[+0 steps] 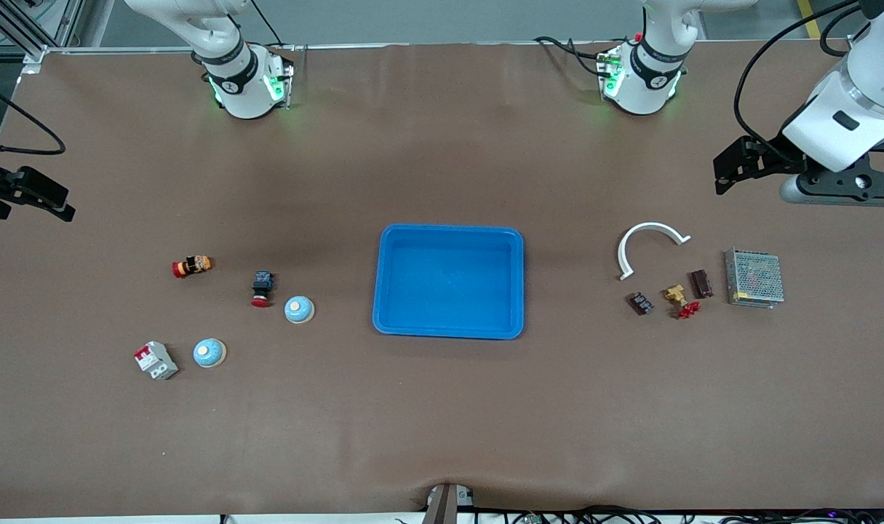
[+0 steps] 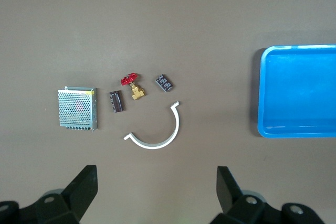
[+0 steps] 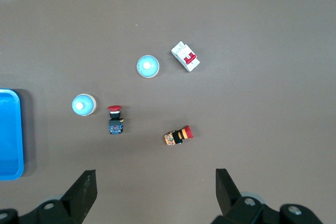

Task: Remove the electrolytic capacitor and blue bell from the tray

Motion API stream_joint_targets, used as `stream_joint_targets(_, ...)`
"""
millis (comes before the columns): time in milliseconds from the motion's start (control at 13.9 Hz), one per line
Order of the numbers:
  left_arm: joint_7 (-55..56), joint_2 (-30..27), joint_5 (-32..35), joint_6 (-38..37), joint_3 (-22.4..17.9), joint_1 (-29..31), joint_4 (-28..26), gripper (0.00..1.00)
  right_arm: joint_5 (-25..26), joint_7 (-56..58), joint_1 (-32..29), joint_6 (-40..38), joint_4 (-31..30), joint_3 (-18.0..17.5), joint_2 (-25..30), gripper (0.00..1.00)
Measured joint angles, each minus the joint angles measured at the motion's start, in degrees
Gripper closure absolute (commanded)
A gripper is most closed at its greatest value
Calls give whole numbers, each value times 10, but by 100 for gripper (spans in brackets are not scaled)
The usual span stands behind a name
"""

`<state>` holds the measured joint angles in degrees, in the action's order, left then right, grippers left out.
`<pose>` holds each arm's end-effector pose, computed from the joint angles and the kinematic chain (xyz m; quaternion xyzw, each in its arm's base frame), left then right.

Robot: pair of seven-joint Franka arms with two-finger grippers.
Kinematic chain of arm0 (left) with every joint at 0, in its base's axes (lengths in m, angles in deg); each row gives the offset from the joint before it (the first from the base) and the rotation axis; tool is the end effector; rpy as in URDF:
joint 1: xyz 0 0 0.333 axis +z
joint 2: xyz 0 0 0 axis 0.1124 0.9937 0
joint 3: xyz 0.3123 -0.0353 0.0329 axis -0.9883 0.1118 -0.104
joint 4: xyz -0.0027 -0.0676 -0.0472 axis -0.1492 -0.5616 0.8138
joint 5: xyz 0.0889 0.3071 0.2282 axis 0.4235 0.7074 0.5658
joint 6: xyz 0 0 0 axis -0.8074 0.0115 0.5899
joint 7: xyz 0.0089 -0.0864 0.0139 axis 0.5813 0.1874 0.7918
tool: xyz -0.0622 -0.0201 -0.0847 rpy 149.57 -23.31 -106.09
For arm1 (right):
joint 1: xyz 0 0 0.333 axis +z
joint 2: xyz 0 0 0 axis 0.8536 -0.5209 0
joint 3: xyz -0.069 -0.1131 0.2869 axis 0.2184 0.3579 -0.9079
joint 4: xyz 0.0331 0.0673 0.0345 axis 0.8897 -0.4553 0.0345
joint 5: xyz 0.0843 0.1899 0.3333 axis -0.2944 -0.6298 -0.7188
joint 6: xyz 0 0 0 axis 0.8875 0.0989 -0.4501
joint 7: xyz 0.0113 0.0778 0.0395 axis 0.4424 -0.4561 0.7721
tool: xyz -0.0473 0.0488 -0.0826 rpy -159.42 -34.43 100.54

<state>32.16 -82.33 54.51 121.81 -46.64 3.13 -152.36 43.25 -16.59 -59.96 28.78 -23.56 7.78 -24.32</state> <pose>0.5491 -0.1094 0.6386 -0.9991 0.0417 -0.0016 0.0061 0.5591 -0.0433 0.6186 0.9992 -0.0265 0.0306 0.0018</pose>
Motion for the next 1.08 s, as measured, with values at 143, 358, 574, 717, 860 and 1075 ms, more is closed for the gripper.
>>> stream_joint_targets(143,0,0,0,0,10,0,0,0,0,0,0,0,2,0,0,0)
stream_joint_targets(358,0,1,0,-1,15,-1,-1,0,0,0,0,0,2,0,0,0)
stream_joint_targets(574,0,6,0,-2,15,2,-3,0,0,0,0,0,2,0,0,0)
stream_joint_targets(717,0,9,0,-2,13,6,-3,0,0,0,-2,0,3,0,0,0)
stream_joint_targets(860,0,9,0,-2,11,7,-3,0,0,0,-2,0,3,0,0,0)
stream_joint_targets(1075,0,11,0,-2,9,18,-3,0,0,0,-2,0,3,0,0,0)
